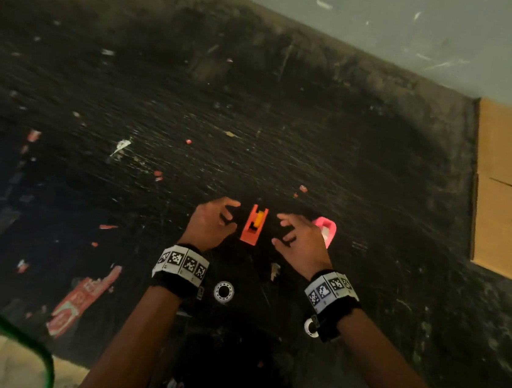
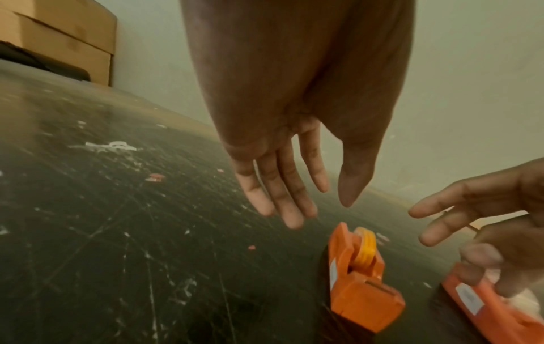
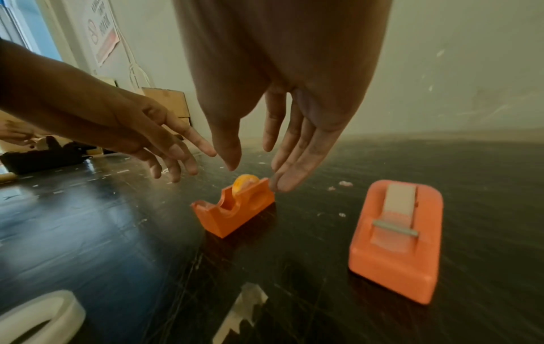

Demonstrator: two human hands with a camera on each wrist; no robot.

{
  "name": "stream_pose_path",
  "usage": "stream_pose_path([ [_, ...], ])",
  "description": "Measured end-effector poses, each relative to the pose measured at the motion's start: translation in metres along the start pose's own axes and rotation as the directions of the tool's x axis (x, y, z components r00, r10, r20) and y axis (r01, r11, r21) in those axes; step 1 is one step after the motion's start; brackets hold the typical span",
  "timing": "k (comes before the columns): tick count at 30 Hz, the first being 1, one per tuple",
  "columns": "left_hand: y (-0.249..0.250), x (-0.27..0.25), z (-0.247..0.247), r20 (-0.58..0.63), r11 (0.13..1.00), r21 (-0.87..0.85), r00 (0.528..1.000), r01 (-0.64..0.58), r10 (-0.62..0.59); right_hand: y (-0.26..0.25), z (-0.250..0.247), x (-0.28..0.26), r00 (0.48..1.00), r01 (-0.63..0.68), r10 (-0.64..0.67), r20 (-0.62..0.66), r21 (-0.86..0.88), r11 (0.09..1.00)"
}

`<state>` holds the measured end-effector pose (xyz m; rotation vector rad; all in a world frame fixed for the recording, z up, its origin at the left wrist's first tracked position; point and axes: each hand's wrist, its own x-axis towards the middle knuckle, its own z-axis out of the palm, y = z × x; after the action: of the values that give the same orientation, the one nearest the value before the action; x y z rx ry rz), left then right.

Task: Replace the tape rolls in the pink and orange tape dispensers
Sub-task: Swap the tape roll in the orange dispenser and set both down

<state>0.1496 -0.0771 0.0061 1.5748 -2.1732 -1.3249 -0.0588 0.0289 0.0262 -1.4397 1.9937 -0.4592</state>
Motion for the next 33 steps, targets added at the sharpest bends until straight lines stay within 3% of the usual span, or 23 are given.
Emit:
stream_pose_path([
  [9, -0.013, 0.037, 0.035, 0.062, 0.997, -0.062, 0.997, 0.052, -0.048, 0.022, 0.038, 0.041, 0.978, -0.171, 0.149, 0.143, 0.158, 0.973],
  [18, 0.000, 0.040, 0.042, 0.085, 0.987, -0.145, 0.995, 0.067, -0.055, 0.013, 0.037, 0.044, 0.970, -0.234, 0.195, 0.144, 0.358, 0.904],
  [25, 0.034, -0.013, 0.007, 0.045, 0.916, -0.387, 0.990, -0.107, 0.134, -0.017, -0.010, -0.013, 0.992, -0.096, 0.128, -0.005, 0.633, 0.768],
  [33, 0.095, -0.098, -0.024, 0.121, 0.856, -0.483, 0.955, -0.183, 0.272, -0.040, -0.068, -0.103, 0.998, 0.030, 0.015, -0.059, 0.691, 0.722],
])
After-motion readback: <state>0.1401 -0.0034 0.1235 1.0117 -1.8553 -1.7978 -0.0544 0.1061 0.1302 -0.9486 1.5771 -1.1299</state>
